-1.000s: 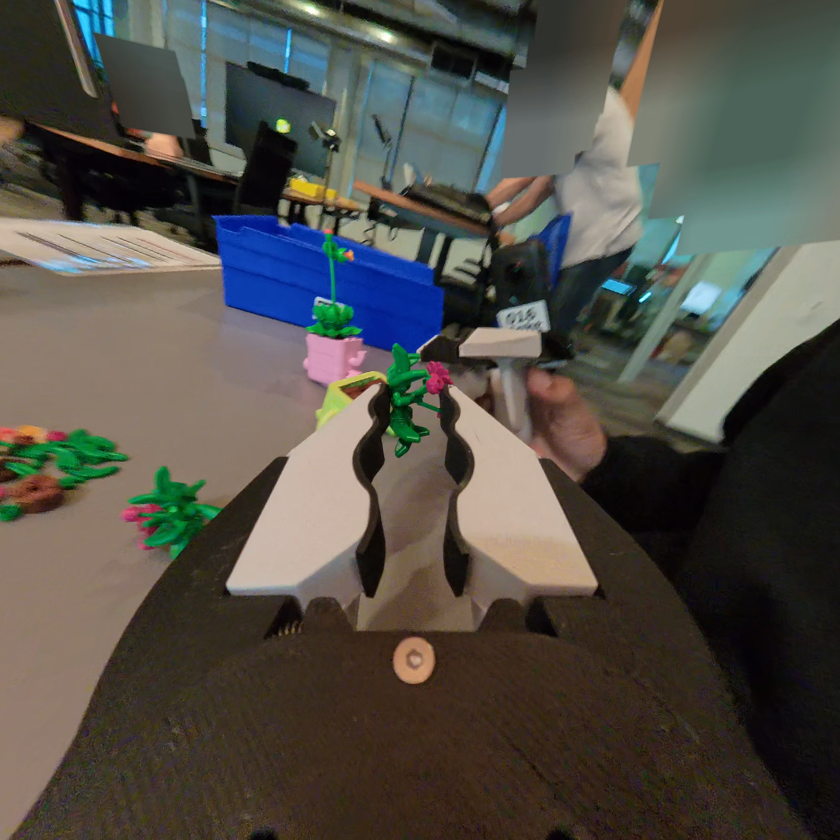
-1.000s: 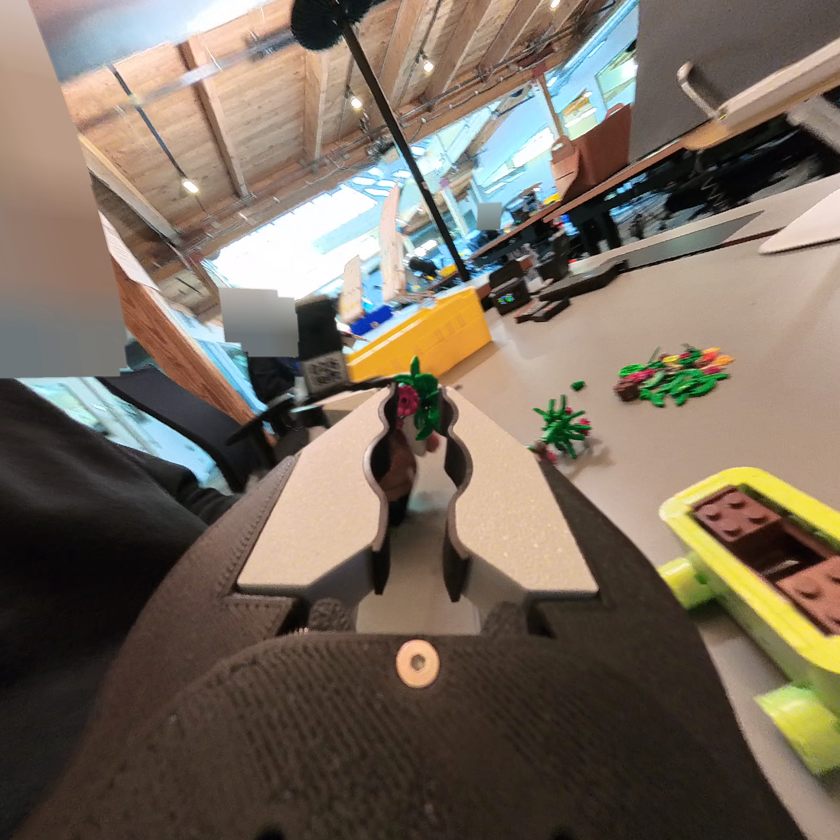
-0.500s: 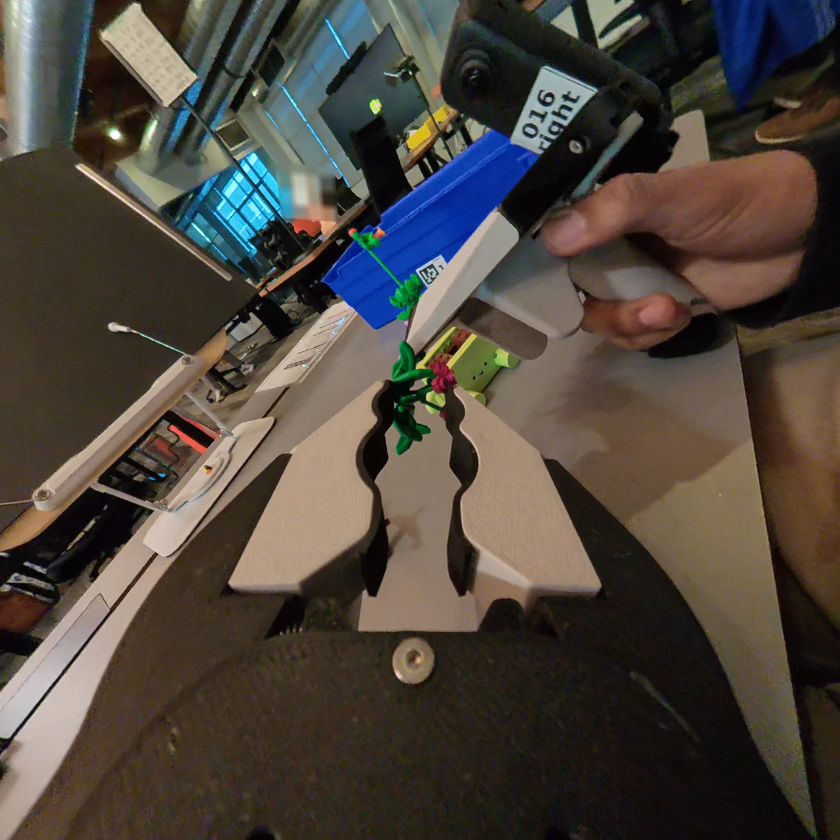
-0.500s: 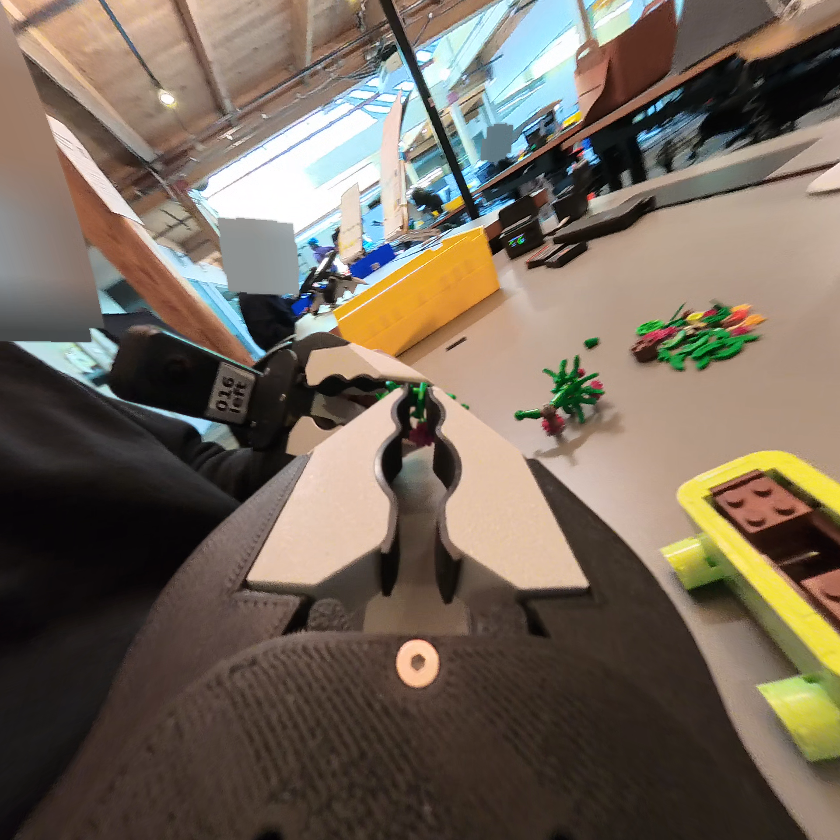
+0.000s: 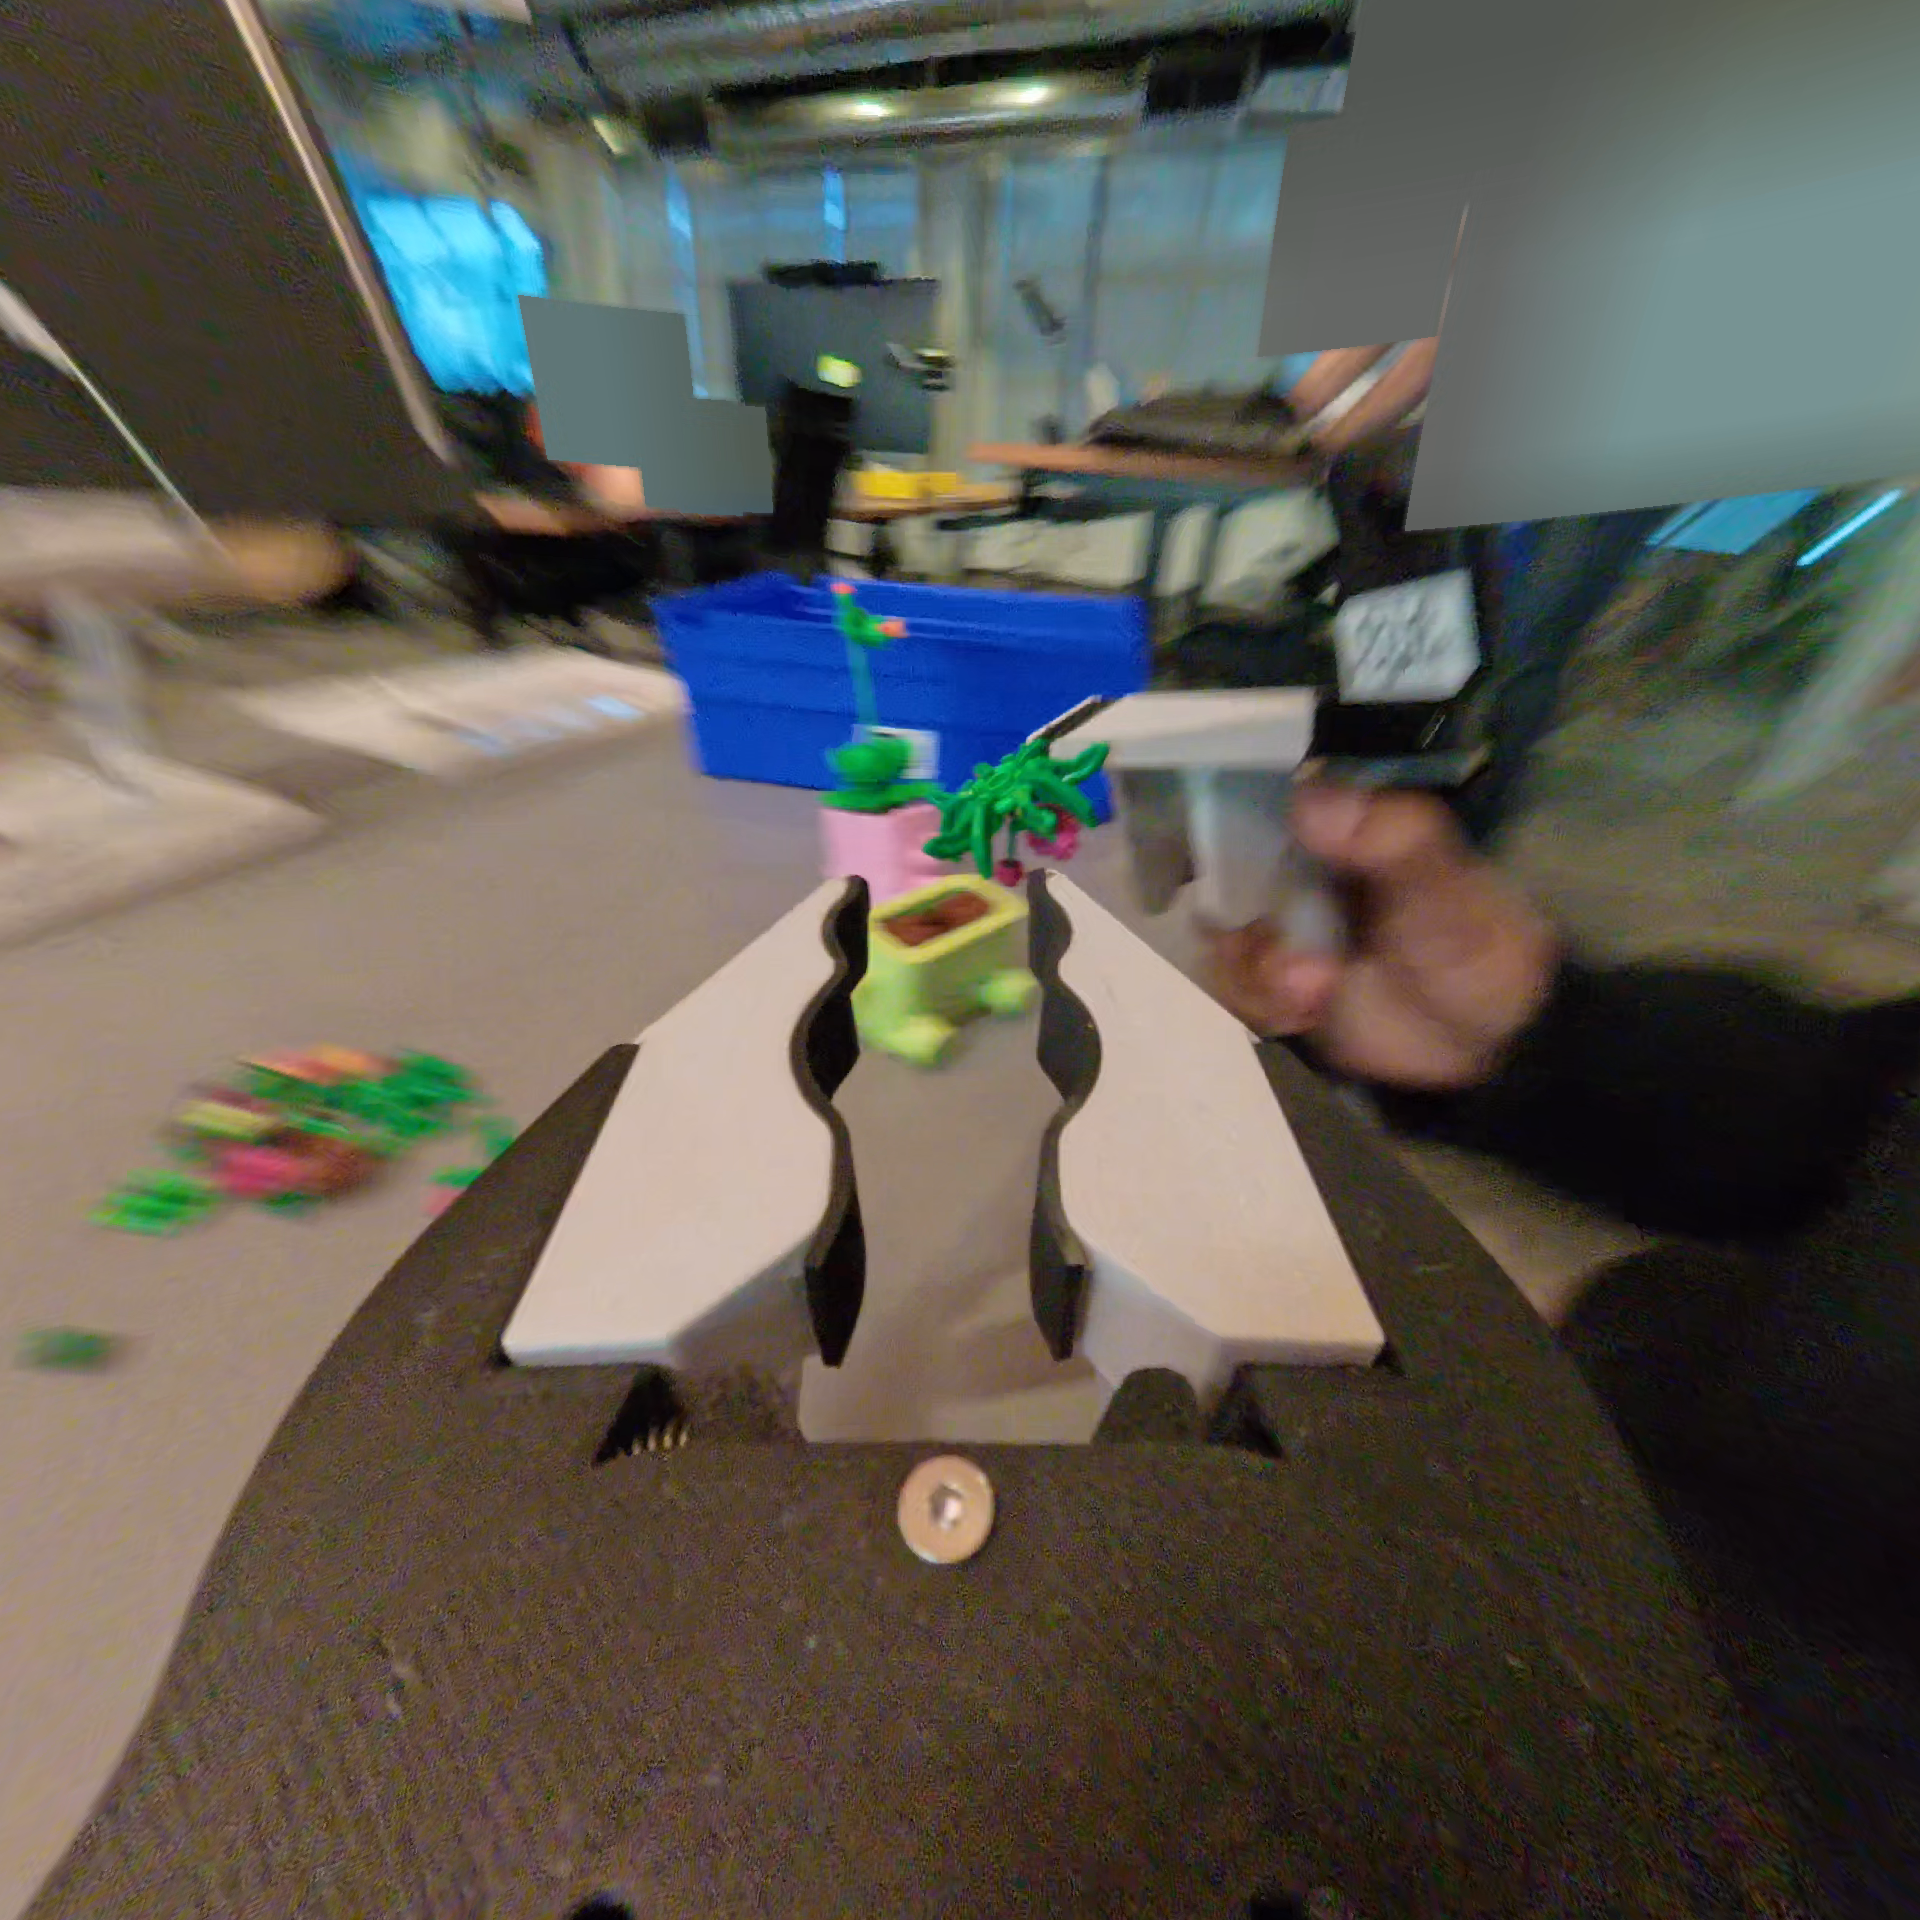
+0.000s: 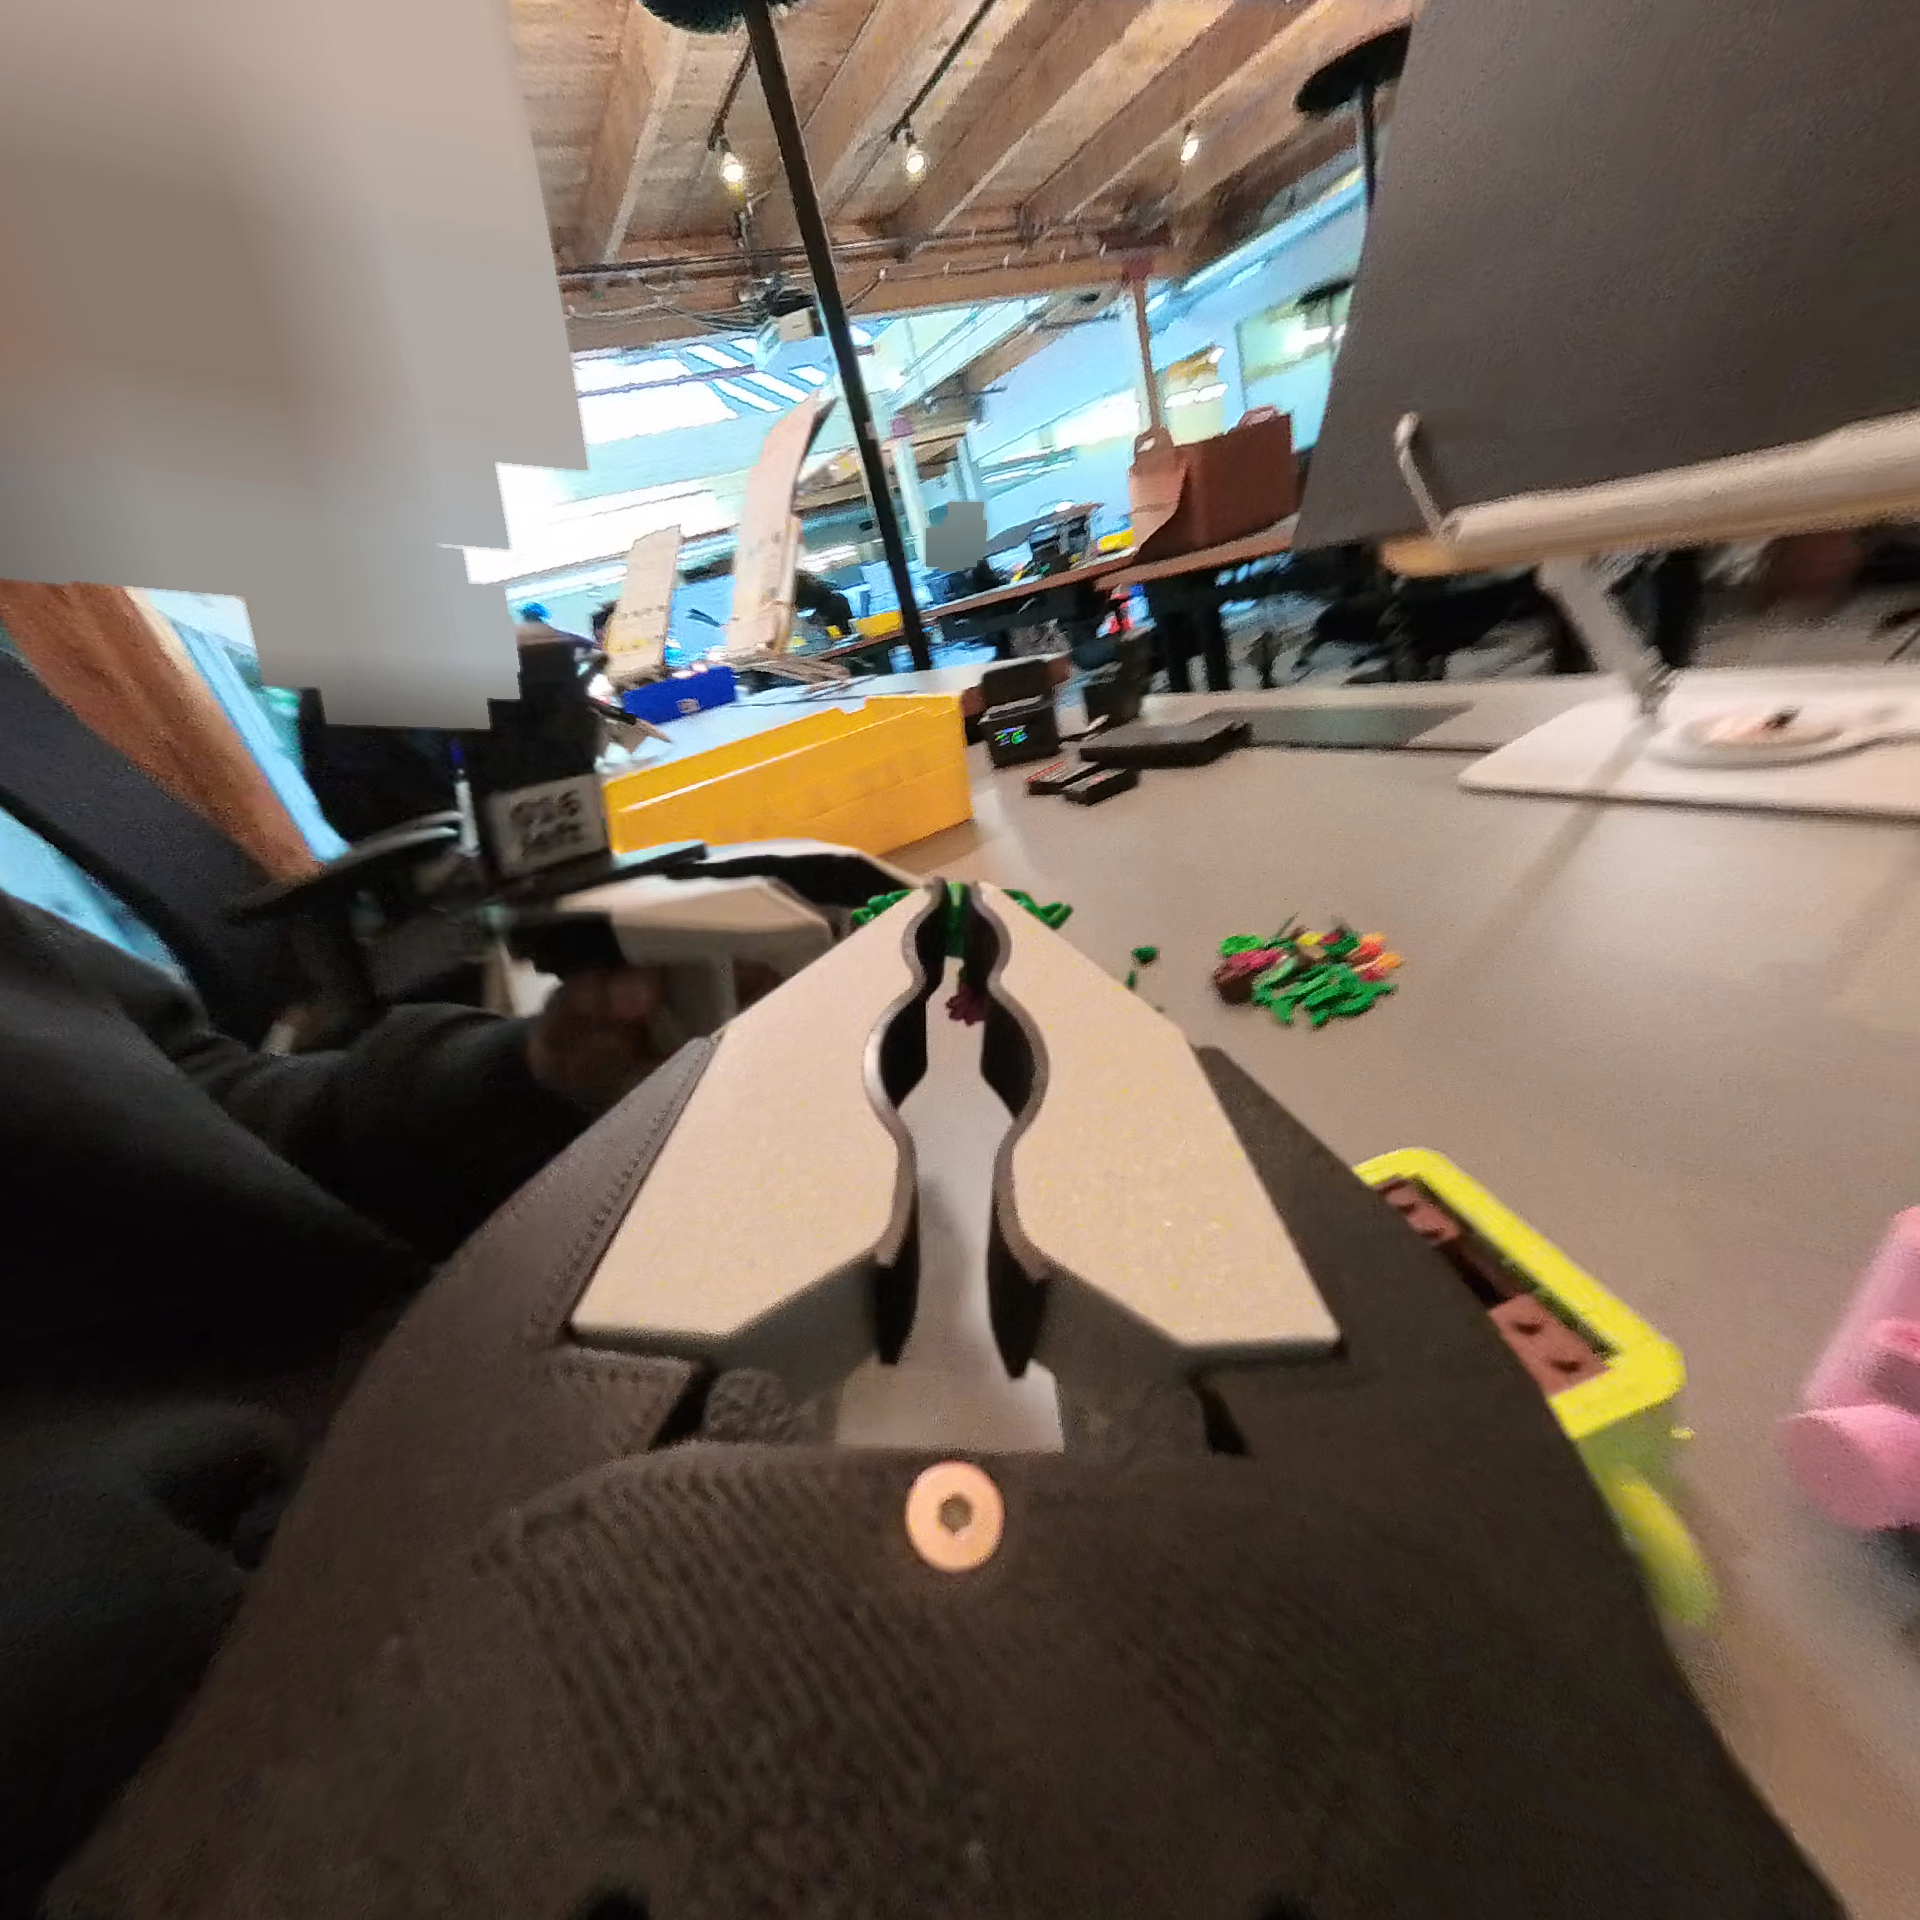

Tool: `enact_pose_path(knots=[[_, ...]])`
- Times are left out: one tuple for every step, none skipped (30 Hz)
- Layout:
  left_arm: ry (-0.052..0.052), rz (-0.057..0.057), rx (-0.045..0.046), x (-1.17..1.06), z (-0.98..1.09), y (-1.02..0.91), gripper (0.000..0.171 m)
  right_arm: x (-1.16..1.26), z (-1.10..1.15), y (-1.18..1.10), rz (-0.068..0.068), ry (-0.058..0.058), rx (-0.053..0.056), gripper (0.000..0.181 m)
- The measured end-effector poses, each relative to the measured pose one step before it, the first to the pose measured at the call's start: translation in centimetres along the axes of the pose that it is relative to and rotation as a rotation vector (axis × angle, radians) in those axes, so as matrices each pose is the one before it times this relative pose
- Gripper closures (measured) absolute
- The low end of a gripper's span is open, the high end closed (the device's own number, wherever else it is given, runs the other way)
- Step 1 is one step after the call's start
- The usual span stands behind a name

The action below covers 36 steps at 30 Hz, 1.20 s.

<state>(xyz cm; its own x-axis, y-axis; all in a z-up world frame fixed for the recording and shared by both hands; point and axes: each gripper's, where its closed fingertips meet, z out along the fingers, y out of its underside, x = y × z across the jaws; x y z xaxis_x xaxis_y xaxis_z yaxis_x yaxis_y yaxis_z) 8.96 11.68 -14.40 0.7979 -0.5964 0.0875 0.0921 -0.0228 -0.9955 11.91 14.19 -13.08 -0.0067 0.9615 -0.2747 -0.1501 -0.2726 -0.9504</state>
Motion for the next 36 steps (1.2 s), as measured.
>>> enact_pose_path(knots=[[0.0993,-0.246,0.00553,0.23,0.071,-0.279,0.149,-0.054,-0.219,-0.353,-0.0647,0.0214,0.0099,0.181],[0.1309,-0.2449,0.00254,0.607,0.039,-0.2,0.15,-0.127,-0.173,-0.312,-0.0712,0.0201,0.0051,0.181],[0.1382,-0.2132,0.00216,0.727,0.023,-0.134,0.149,-0.232,-0.094,-0.333,-0.0762,0.017,0.0023,0.181],[0.0979,-0.1779,0.01414,0.312,-0.008,-0.115,0.143,-0.393,-0.037,-0.332,-0.0751,0.0088,0.0012,0.181],[0.0735,-0.1232,0.01594,0.179,-0.042,0.006,0.141,-0.444,0.014,-0.278,-0.0677,0.0047,-0.0024,0.181],[0.0315,-0.0797,0.00956,-0.191,0.027,0.133,0.141,-0.324,0.119,-0.218,-0.0579,0.0058,-0.0048,0.181],[0.0125,-0.049,-0.00381,-0.244,0.141,0.314,0.139,-0.292,0.114,-0.174,-0.047,0.0034,-0.002,0.181],[0.0076,-0.0289,-0.00881,-0.126,0.231,0.326,0.138,-0.31,0.047,-0.148,-0.0334,0.0013,-0.0003,0.181],[0.0053,-0.0201,-0.00667,-0.036,0.237,0.256,0.136,-0.277,0.057,-0.093,-0.0188,-0.0021,0.0002,0.181],[0.0085,-0.0127,-0.00461,0.082,0.204,0.201,0.135,-0.249,0.109,-0.03,-0.0061,-0.0086,-0.0001,0.181],[0.0067,-0.0095,0.00557,0.067,0.12,0.025,0.136,-0.245,0.094,0.051,0.0019,-0.0116,-0.0021,0.181],[0.008,-0.0106,0.01783,0.072,0.011,-0.163,0.137,-0.204,0.098,0.068,0.0038,-0.0104,-0.002,0.181],[0.0118,-0.0142,0.01794,0.076,-0.044,-0.191,0.139,-0.164,0.08,0.089,0.0037,-0.0081,-0.0014,0.181],[0.0065,-0.0115,0.01743,0.0,-0.077,-0.215,0.142,-0.121,0.038,0.083,0.0023,-0.0047,-0.0017,0.181],[-0.0033,-0.0043,0.01754,-0.124,-0.108,-0.225,0.144,-0.101,0.028,0.044,-0.0004,-0.0017,-0.0018,0.181],[-0.0081,0.0,0.00984,-0.177,-0.098,-0.135,0.147,-0.048,0.013,0.046,-0.0029,-0.001,-0.0031,0.181],[-0.0089,0.0003,0.00097,-0.156,-0.051,-0.018,0.149,-0.027,0.045,0.11,-0.005,-0.0019,-0.0055,0.181],[-0.0022,-0.0001,-0.00141,-0.037,-0.008,-0.001,0.152,0.036,0.137,0.172,-0.0067,-0.003,-0.0072,0.181],[-0.001,-0.0003,-0.00082,0.002,0.018,0.019,0.155,-0.064,0.06,0.176,-0.0083,-0.0026,-0.008,0.181],[-0.0027,0.0005,0.00024,-0.028,0.026,0.004,0.159,-0.163,0.02,0.148,-0.0099,-0.0023,-0.0083,0.181],[-0.0073,0.0018,0.00483,-0.114,-0.019,-0.035,0.16,-0.153,0.053,0.093,-0.0104,-0.0016,-0.0068,0.181],[-0.0018,-0.0006,0.00533,-0.069,-0.042,-0.057,0.162,-0.111,0.033,0.054,-0.0108,0.0022,-0.0054,0.181],[-0.002,-0.0089,0.00038,-0.089,-0.039,-0.026,0.162,-0.041,-0.029,0.034,-0.0116,0.0045,-0.0061,0.181],[-0.0003,-0.0073,-0.00025,-0.074,-0.026,-0.022,0.162,-0.002,-0.031,0.058,-0.0104,0.0028,-0.0072,0.181],[-0.0001,-0.0015,-0.0003,-0.041,-0.021,-0.006,0.163,0.001,-0.019,0.077,-0.0072,0.0013,-0.0076,0.181],[0.0023,0.0018,-0.00102,0.018,0.0,0.02,0.163,0.031,-0.011,0.1,-0.0043,0.0019,-0.0068,0.181],[0.0064,0.0022,-0.00378,0.125,0.016,0.065,0.164,0.048,0.028,0.128,-0.0024,0.0023,-0.0059,0.181],[0.002,0.0038,-0.0008,0.108,0.035,0.015,0.165,0.085,0.005,0.108,-0.0006,0.001,-0.0045,0.181],[-0.0085,0.011,-0.00115,-0.024,0.019,0.024,0.165,0.092,-0.013,0.129,0.0016,-0.0009,-0.005,0.181],[-0.0155,0.0151,-0.00085,-0.095,-0.003,0.011,0.165,0.05,0.008,0.146,0.0008,-0.0013,-0.0071,0.181],[-0.0172,0.0121,0.00267,-0.148,-0.022,-0.038,0.165,0.032,0.017,0.18,-0.0026,-0.0002,-0.0093,0.181],[-0.0153,0.0088,0.00255,-0.153,-0.038,-0.053,0.165,0.012,0.038,0.175,-0.005,0.0,-0.0098,0.181],[-0.0152,0.0074,0.00245,-0.193,-0.054,-0.046,0.164,-0.046,0.041,0.163,-0.0056,-0.0021,-0.0091,0.181],[-0.0174,0.0046,0.0041,-0.267,-0.056,-0.068,0.164,-0.094,0.064,0.127,-0.0047,-0.004,-0.0084,0.181],[-0.0074,0.0032,-0.00058,-0.148,-0.06,0.008,0.164,-0.058,0.076,0.107,-0.0046,-0.0005,-0.0066,0.181],[-0.0011,0.002,0.00097,-0.046,-0.055,-0.036,0.164,-0.025,0.056,0.078,-0.0037,0.0018,-0.0052,0.181]])
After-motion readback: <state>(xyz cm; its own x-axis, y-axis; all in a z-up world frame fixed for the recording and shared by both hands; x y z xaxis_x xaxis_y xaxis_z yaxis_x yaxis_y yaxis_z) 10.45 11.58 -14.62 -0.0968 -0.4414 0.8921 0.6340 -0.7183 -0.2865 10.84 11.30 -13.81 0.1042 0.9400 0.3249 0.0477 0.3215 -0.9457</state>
